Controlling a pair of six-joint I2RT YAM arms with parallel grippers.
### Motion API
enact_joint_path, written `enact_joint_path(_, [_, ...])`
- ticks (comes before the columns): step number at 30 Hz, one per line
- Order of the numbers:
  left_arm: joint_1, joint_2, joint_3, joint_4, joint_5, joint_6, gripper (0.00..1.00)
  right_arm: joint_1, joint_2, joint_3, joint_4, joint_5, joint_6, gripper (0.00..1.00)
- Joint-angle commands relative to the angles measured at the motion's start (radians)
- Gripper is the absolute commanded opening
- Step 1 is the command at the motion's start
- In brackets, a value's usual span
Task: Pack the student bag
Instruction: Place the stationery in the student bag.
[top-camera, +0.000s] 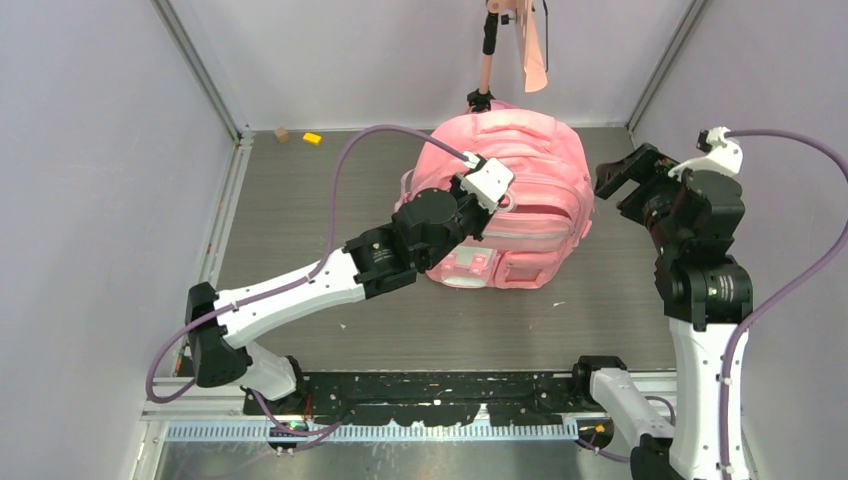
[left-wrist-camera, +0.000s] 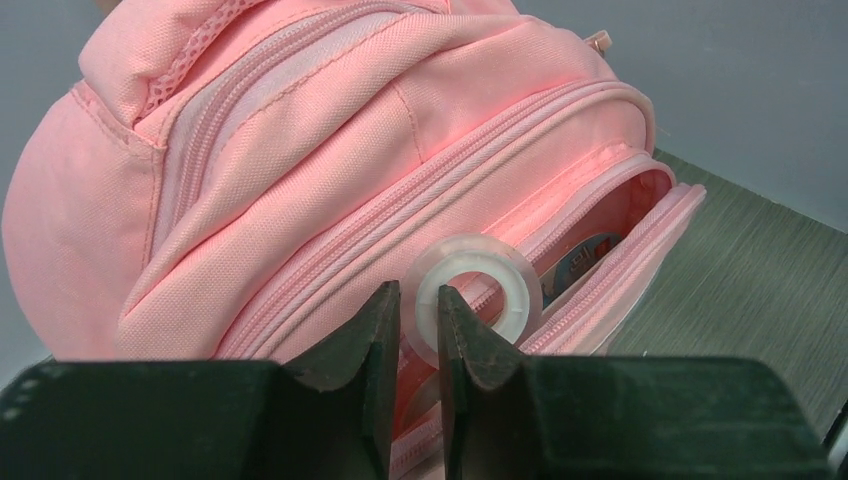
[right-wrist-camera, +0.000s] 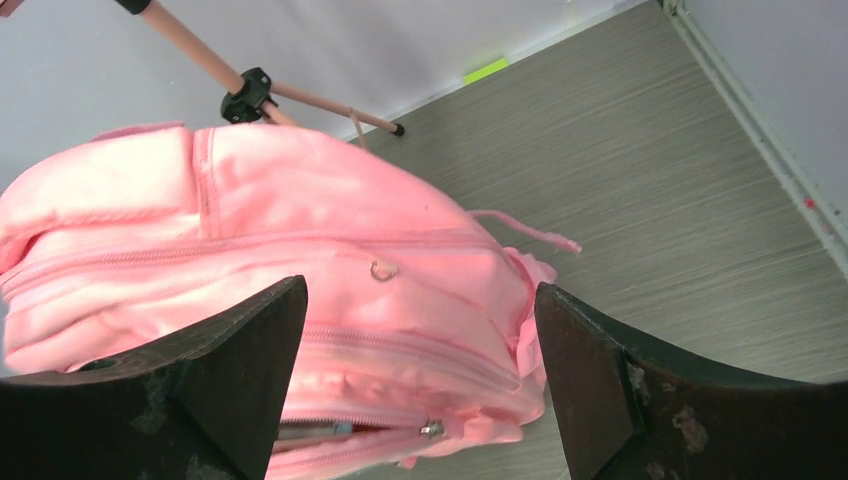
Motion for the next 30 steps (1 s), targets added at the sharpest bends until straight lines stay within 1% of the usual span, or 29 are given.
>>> enact_joint_path(1, [-0.004,-0.041,-0.006,-0.026,0.009,-0.003,0.24,-0.003,-0.082,-0.042,0.015,-0.068,0.081,0.91])
enact_joint_path(4, [-0.004,-0.041,0.019,-0.060,0.010,-0.006,0.38,-0.003,-0.126,-0.083,0.022,-0.129,0.095,0.92])
enact_joint_path(7, [-0.004,-0.036,0.071,-0.148,0.021,-0.015,0.50,-0.003,-0.155,-0.104,0.006,-0.107,0.118,0.92])
enact_joint_path(11, [-0.004,-0.054,0.096,-0.213,0.033,-0.020,0.65,-0.003,-0.185,-0.142,-0.026,-0.095,0.226,0.91])
enact_joint_path(14, [-0.002,-0.060,0.145,-0.306,0.038,-0.023,0.73,-0.003,-0.205,-0.198,-0.027,-0.101,0.303,0.89])
enact_joint_path(18, [0.008,-0.069,0.200,-0.444,0.104,-0.032,0.83,-0.003,-0.262,-0.261,-0.044,-0.034,0.433,0.87])
enact_joint_path(21, [0.050,-0.104,0.174,-0.488,0.213,-0.069,0.87,-0.003,-0.354,-0.342,-0.031,0.035,0.573,0.85])
enact_joint_path(23, [0.107,-0.139,0.134,-0.490,0.405,-0.108,0.90,-0.003,-0.403,-0.394,-0.022,0.057,0.658,0.84])
enact_joint_path(24, [0.148,-0.158,0.112,-0.484,0.530,-0.126,0.91,-0.003,-0.428,-0.410,-0.021,0.060,0.717,0.83])
enact_joint_path(25, [0.178,-0.174,0.089,-0.477,0.601,-0.140,0.92,-0.003,-0.437,-0.444,-0.021,0.059,0.747,0.82])
enact_joint_path(26, [0.195,-0.188,0.072,-0.471,0.618,-0.145,0.94,-0.003,-0.452,-0.458,-0.022,0.056,0.799,0.81])
enact_joint_path(27, [0.199,-0.200,0.057,-0.472,0.610,-0.138,0.95,-0.003,-0.458,-0.486,-0.022,0.054,0.822,0.78])
enact_joint_path(30, [0.202,-0.213,0.038,-0.501,0.598,-0.098,0.96,-0.003,-0.489,-0.526,-0.036,0.067,0.906,0.75])
